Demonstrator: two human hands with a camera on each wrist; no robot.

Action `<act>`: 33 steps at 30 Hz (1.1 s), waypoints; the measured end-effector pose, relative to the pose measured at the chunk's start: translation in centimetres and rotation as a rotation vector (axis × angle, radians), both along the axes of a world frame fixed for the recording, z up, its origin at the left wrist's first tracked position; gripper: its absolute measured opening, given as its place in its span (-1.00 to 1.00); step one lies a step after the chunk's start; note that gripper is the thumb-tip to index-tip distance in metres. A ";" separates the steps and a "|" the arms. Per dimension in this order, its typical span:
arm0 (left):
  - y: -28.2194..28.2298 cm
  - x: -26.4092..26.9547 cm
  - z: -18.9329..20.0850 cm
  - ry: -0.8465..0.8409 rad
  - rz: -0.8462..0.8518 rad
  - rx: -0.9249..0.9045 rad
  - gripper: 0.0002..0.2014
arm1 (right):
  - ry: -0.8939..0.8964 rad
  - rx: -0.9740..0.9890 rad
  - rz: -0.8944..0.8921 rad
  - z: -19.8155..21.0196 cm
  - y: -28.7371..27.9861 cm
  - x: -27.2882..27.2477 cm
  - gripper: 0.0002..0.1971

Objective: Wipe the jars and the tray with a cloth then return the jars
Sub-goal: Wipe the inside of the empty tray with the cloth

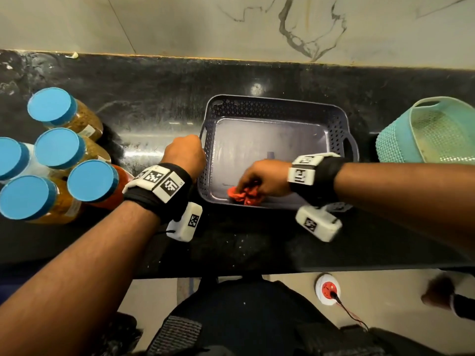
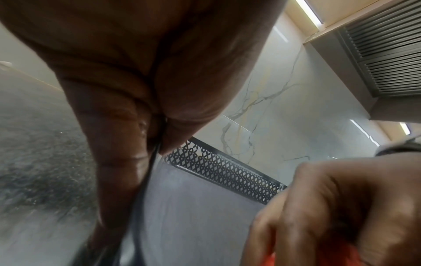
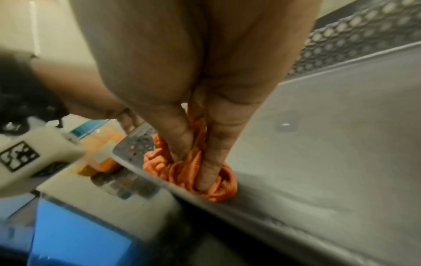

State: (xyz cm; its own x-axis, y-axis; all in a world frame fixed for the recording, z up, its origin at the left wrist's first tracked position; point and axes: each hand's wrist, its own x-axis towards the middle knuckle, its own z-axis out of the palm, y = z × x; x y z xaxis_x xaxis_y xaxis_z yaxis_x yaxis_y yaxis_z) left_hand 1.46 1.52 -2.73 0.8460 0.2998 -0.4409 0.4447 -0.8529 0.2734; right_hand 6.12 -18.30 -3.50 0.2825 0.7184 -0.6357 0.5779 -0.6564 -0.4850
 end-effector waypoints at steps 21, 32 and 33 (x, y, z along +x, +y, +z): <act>1.2 0.7 0.6 -0.014 -0.064 0.161 -0.77 | -0.035 0.073 -0.019 1.7 -0.1 -1.4 -0.62; 3.3 2.9 1.1 -0.092 -0.067 0.145 -0.73 | -0.089 -0.250 0.148 4.5 -11.3 -1.9 -0.40; 3.3 3.2 1.4 -0.115 -0.060 0.116 -0.69 | -0.099 -0.242 0.157 4.3 -11.1 -2.2 -0.40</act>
